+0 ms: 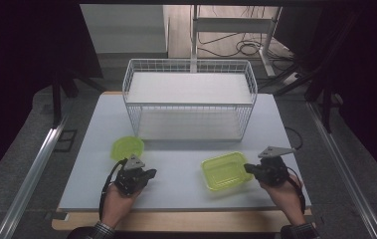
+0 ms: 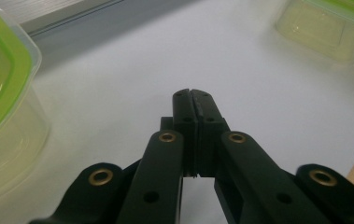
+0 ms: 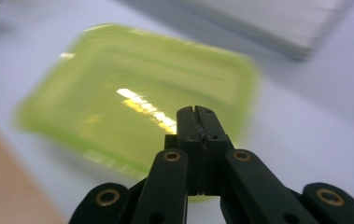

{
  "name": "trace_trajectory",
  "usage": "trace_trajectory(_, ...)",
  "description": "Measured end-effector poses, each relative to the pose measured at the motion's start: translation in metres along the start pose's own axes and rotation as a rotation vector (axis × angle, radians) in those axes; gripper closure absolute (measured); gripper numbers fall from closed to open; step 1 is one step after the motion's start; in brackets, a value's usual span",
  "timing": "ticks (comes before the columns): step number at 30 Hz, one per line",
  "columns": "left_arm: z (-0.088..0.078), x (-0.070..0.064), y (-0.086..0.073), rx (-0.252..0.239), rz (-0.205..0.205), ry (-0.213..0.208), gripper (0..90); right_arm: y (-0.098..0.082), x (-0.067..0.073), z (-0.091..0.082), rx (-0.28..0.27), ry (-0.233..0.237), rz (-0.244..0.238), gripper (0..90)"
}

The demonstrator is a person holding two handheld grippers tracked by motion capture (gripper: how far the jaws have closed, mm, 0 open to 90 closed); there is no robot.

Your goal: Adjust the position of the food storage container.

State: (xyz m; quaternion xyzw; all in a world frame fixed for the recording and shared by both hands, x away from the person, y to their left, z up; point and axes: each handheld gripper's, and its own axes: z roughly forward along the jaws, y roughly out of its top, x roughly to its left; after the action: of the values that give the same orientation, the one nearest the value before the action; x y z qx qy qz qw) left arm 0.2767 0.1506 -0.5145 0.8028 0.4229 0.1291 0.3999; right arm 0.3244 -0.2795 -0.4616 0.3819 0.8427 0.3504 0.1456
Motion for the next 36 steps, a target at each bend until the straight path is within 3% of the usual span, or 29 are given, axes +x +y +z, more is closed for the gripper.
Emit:
trace_trajectory(2, 0.0, 0.0, 0.0, 0.002, 0.004, 0.0, 89.7, -0.001, -0.011, 0.001, 0.0, -0.049, 0.014, 88.9)
trace_trajectory(4, 0.001, -0.001, 0.0, 0.003, 0.006, -0.001, 89.7, -0.004, -0.017, 0.004, 0.003, -0.067, 0.035, 88.8)
trace_trajectory(10, 0.004, -0.006, 0.0, 0.014, 0.016, -0.012, 89.6, -0.011, -0.018, 0.011, 0.014, -0.045, 0.057, 88.8)
trace_trajectory(19, 0.001, -0.014, -0.004, 0.03, 0.039, -0.024, 89.0, -0.007, 0.004, 0.021, 0.019, 0.025, 0.02, 88.8)
trace_trajectory(36, -0.01, -0.012, -0.011, 0.026, 0.027, -0.023, 87.1, 0.015, 0.038, 0.053, 0.026, 0.128, -0.028, 88.7)
